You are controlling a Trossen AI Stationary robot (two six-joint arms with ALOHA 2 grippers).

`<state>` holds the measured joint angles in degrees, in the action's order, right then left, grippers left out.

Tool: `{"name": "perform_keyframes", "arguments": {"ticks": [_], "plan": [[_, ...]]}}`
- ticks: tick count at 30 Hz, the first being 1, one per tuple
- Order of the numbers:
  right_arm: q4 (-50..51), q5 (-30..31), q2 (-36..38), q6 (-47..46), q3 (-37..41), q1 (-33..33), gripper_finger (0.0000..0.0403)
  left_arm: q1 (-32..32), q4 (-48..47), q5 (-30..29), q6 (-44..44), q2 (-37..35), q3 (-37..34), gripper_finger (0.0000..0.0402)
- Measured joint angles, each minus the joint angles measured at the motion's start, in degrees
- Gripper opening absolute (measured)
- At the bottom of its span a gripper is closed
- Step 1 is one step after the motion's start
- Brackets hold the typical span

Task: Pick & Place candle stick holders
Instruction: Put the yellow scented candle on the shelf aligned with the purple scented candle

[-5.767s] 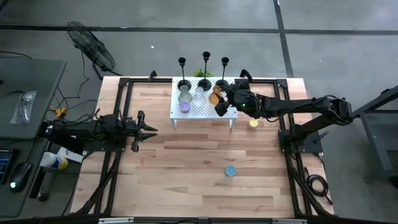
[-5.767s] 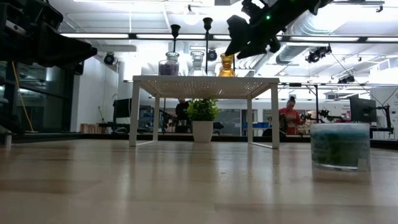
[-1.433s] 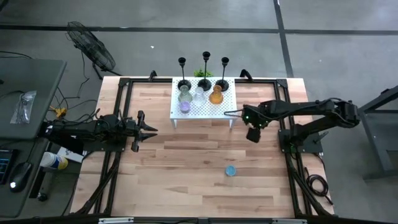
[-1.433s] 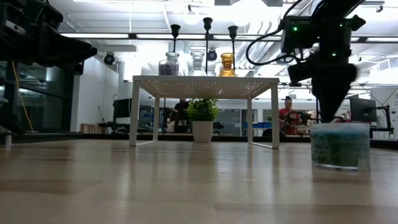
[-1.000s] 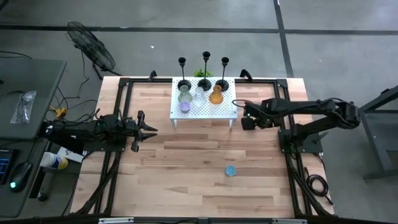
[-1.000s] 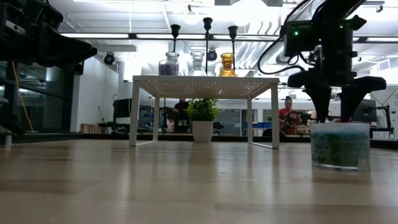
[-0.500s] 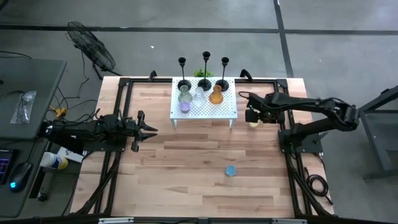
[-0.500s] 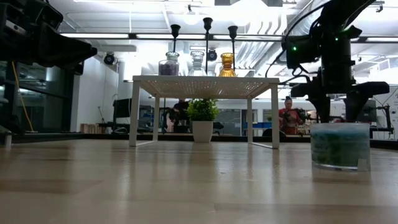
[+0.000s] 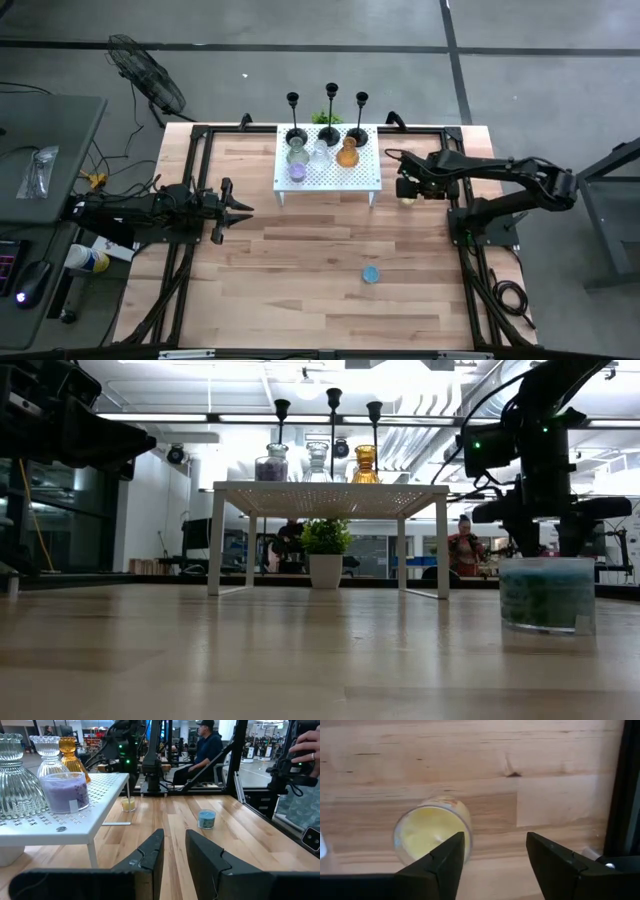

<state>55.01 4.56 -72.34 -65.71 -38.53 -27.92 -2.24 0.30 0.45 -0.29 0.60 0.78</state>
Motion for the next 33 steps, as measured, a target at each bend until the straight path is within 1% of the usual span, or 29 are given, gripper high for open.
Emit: {"name": "perform_keyframes", "arguments": {"ticks": [5, 30, 33], "plan": [[-0.88, -0.22, 0.00, 0.02, 0.99, 0.00, 0.0169, -0.01, -0.02, 0.00, 0.02, 0.00, 0.00, 0.0077], [-1.51, -0.32, 0.00, 1.05, 0.99, 0.32, 0.0015, -0.02, -0.02, 0.00, 0.02, 0.00, 0.00, 0.0077], [-1.51, -0.23, 0.02, 1.05, 0.99, 0.91, 0.0006, -0.02, 0.00, -0.02, 0.02, 0.00, 0.00, 0.0077]]}}
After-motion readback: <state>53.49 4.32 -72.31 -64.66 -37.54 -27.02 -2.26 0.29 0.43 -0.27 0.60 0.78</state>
